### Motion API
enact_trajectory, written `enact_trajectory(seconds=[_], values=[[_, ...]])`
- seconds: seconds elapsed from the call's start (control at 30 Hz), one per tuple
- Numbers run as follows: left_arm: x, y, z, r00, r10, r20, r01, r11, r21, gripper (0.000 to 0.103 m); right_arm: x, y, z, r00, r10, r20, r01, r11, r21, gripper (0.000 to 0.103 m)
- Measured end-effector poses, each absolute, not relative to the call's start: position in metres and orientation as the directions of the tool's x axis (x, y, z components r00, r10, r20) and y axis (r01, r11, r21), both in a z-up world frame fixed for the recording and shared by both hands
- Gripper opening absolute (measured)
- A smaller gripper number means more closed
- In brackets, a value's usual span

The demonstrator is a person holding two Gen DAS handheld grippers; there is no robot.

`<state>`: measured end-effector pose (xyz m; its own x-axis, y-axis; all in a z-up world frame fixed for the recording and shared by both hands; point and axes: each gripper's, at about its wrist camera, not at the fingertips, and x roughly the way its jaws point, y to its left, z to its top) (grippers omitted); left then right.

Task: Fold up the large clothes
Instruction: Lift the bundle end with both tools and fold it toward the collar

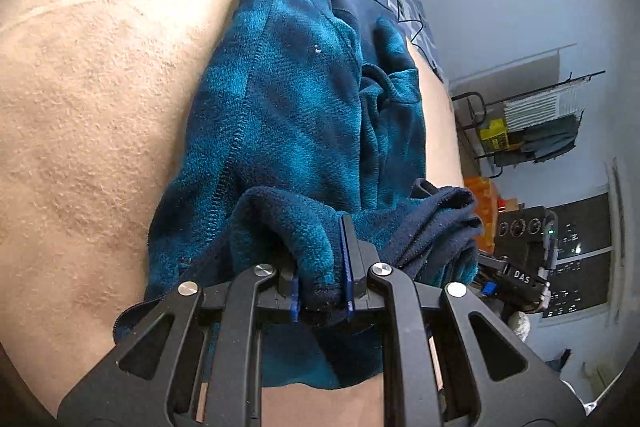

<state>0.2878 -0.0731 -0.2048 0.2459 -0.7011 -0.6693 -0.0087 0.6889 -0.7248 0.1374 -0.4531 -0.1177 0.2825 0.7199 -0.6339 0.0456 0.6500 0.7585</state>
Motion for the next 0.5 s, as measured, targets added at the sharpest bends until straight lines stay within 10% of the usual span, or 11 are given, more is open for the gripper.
enact_trajectory(seconds=[0.17,0.4,0.5], values=[[0.293,-0.065,-0.208,0.208,-0.747,-0.631,-0.081,0.630,-0.772,0.022,0.136,-0.462,-0.121,0.291,0.761,-0.580,0.101,0.578,0.810,0.025],[0.295,-0.049,-0.204,0.221,-0.845,-0.488,-0.171,0.459,-0.872,0.061,0.125,-0.487,-0.122,0.325,0.842,-0.430,0.169,0.396,0.903,0.039],[0.298,-0.044,-0.201,0.234,-0.872,-0.431,-0.208,0.388,-0.898,0.070,0.117,-0.497,-0.120,0.368,0.860,-0.353,0.174,0.309,0.935,0.093]])
